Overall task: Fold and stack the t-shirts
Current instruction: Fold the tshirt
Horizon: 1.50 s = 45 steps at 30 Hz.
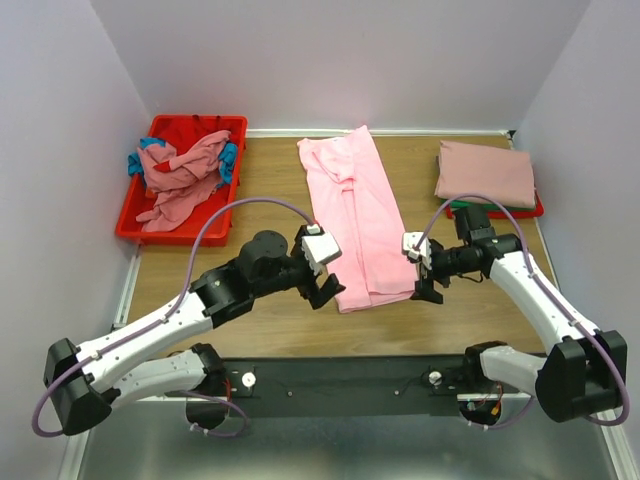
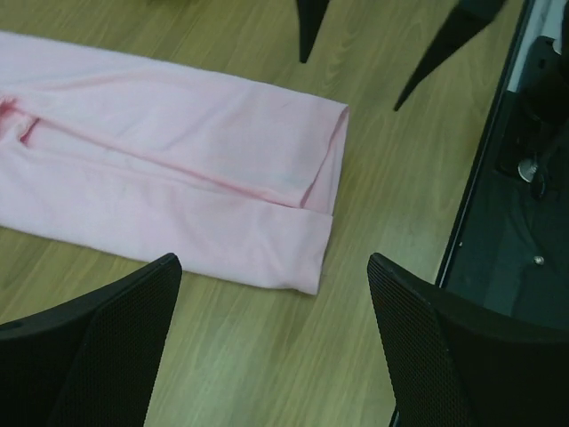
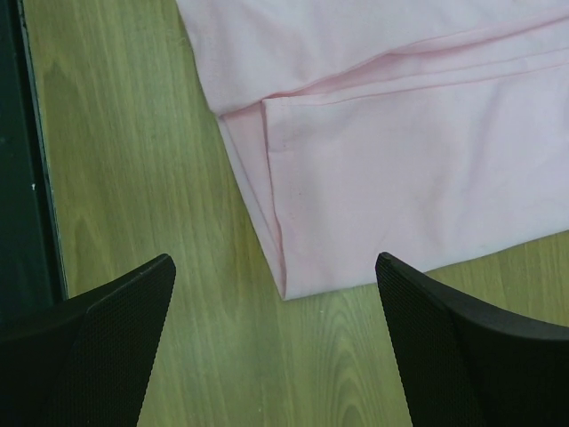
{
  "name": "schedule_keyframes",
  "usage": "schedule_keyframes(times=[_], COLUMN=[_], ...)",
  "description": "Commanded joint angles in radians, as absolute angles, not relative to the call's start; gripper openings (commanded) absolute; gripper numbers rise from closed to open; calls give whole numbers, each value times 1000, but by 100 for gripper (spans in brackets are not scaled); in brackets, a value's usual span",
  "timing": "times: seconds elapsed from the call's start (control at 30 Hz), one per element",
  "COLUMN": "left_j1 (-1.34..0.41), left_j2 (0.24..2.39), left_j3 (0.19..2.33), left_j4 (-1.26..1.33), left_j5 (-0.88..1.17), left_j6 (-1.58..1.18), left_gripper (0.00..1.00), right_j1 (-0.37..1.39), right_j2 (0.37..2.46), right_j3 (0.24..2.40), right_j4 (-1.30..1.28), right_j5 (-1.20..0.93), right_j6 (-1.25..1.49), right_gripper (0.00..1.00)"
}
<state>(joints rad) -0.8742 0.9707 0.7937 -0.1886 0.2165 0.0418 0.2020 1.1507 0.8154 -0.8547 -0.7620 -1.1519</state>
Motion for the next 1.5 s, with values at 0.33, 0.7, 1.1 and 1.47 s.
schedule_keyframes(times=[0.33, 0.7, 1.1, 1.47], left_j1=[-1123, -1149, -1146, -1135], left_j2=[1160, 1181, 821, 1084], left_j3=[856, 848, 790, 854], left_j4=[-258, -256, -258, -271], left_j5=[-213, -307, -411, -238], left_j6=[185, 247, 253, 354], left_gripper=[93, 98, 98, 83], right_j1=[207, 206, 213, 252], right_j2=[1132, 1238, 1285, 1286], right_j3=[747, 807, 821, 858], right_j4=[-818, -819, -822, -821], right_j5=[-752, -738, -773, -741], right_j6=[-1251, -1229, -1229, -1201], right_gripper=[100, 100, 100, 100])
